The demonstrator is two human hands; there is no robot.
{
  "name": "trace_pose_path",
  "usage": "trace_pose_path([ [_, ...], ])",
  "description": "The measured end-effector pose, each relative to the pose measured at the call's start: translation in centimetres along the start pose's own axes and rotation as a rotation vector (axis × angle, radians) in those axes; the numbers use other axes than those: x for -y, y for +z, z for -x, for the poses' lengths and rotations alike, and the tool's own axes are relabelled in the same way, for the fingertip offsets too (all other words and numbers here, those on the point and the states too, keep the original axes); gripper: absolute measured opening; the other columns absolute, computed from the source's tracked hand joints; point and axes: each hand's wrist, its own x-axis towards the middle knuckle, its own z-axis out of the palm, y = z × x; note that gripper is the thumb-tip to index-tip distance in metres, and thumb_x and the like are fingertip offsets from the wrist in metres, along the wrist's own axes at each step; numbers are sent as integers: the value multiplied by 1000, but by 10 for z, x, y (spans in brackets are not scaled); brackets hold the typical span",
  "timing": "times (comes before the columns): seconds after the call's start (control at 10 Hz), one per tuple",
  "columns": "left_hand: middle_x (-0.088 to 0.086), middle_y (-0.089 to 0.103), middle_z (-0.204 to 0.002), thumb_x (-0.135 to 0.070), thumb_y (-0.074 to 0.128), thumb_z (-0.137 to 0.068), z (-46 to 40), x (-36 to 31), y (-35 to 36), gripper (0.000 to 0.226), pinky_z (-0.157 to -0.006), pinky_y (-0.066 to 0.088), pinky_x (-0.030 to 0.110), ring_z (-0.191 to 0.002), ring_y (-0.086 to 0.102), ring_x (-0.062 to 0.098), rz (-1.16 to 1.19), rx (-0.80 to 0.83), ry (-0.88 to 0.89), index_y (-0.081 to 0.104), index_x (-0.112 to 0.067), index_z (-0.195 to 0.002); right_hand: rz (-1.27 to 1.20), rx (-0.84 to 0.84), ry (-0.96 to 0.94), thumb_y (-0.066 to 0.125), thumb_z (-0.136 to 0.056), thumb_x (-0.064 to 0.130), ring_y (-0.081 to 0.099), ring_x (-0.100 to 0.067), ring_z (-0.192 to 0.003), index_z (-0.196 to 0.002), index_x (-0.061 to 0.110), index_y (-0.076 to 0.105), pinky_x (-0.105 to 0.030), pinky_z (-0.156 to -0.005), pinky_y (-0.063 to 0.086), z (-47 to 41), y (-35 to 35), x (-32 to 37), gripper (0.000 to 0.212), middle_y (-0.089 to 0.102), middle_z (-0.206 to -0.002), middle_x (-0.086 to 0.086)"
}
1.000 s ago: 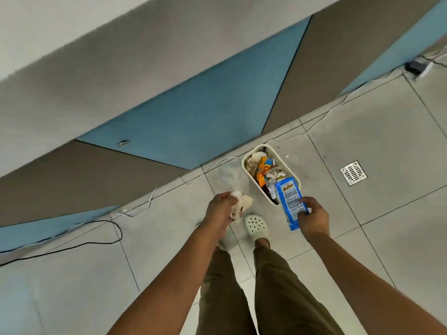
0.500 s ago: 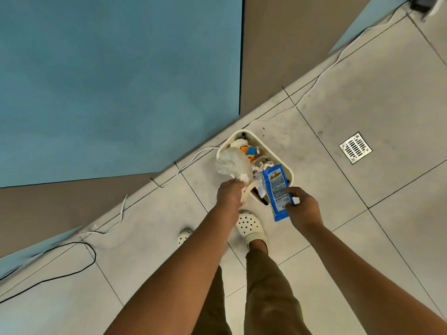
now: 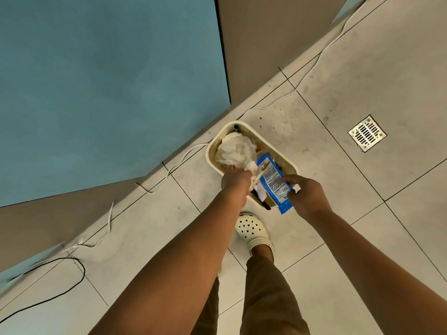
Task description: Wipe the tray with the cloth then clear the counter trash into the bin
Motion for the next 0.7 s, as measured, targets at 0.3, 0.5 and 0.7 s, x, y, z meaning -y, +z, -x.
trace_pose_path([
  [0.3,8,61,-122,-15,49,-92,-50,25,11,26,-83,40,19,-111,56,23,-639,29,412,63,-10,-113,172,63,-24,42,-89,-2,51,-23,-87,-126,25,54,-10,-34,32,-41,25,-2,48,49,-133,-13],
  [0.5,3,64,-116,-11,49,-91,-39,39,3,30,-81,41,15,-107,58,13,-459,116,461,62,-18,-117,409,-1,-122,48,-89,9,54,-29,-107,-132,21,48,-29,-64,50,-33,24,-2,45,40,-136,-7],
  [0.7,-7,60,-93,-9,53,-90,-21,52,-22,25,-73,45,15,-88,55,6,-323,21,460,61,-19,-111,356,-121,-120,49,-88,10,44,-27,-116,-130,18,50,-33,-59,49,-11,21,1,43,41,-132,-6],
])
